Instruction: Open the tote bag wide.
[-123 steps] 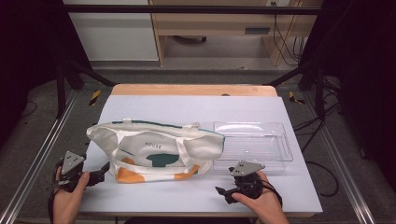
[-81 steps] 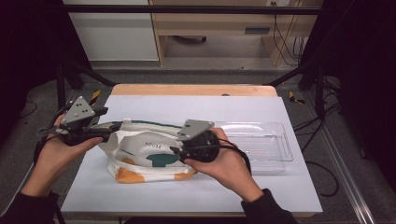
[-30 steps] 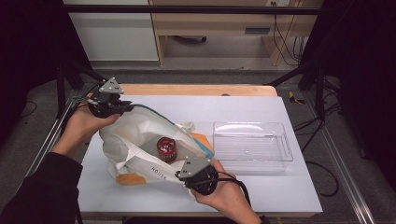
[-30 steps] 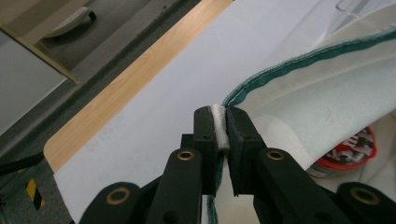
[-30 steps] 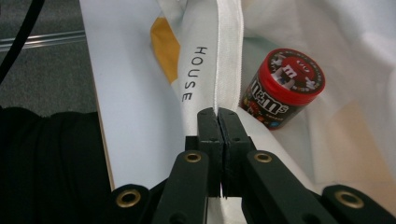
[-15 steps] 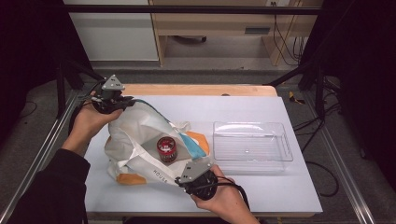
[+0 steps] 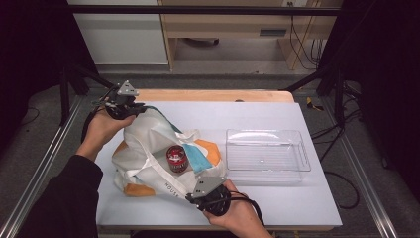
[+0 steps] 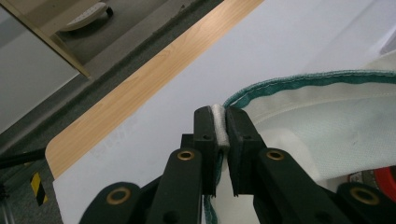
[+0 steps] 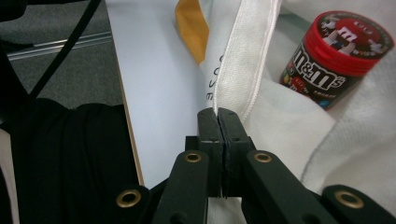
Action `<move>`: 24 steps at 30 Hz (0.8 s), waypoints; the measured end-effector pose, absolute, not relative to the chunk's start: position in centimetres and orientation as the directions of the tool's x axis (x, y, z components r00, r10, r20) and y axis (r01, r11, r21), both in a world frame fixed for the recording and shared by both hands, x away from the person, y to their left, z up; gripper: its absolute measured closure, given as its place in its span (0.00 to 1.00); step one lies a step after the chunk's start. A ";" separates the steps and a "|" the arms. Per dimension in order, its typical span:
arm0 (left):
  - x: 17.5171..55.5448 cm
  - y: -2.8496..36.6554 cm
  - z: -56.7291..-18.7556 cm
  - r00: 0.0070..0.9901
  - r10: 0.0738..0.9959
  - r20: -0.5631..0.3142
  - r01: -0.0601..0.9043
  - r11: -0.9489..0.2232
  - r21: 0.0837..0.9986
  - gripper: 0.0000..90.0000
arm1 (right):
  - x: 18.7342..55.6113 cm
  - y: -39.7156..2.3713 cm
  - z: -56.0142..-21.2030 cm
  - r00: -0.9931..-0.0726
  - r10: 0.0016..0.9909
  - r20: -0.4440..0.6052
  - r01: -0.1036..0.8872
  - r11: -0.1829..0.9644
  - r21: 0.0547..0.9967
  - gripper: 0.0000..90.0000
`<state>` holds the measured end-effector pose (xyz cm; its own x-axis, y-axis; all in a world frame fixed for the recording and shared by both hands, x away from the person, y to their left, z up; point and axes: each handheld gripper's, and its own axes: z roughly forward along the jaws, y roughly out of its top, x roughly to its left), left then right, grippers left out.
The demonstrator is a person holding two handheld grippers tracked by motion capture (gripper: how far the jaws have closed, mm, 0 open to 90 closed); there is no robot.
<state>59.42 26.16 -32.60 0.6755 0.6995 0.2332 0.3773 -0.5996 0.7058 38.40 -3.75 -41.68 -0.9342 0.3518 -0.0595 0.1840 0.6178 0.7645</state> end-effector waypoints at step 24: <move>61.2 26.1 -34.2 0.651 0.720 0.241 0.378 -0.583 0.719 0.92 | 38.3 -1.8 -43.7 -0.949 0.316 0.008 0.215 0.624 0.752 1.00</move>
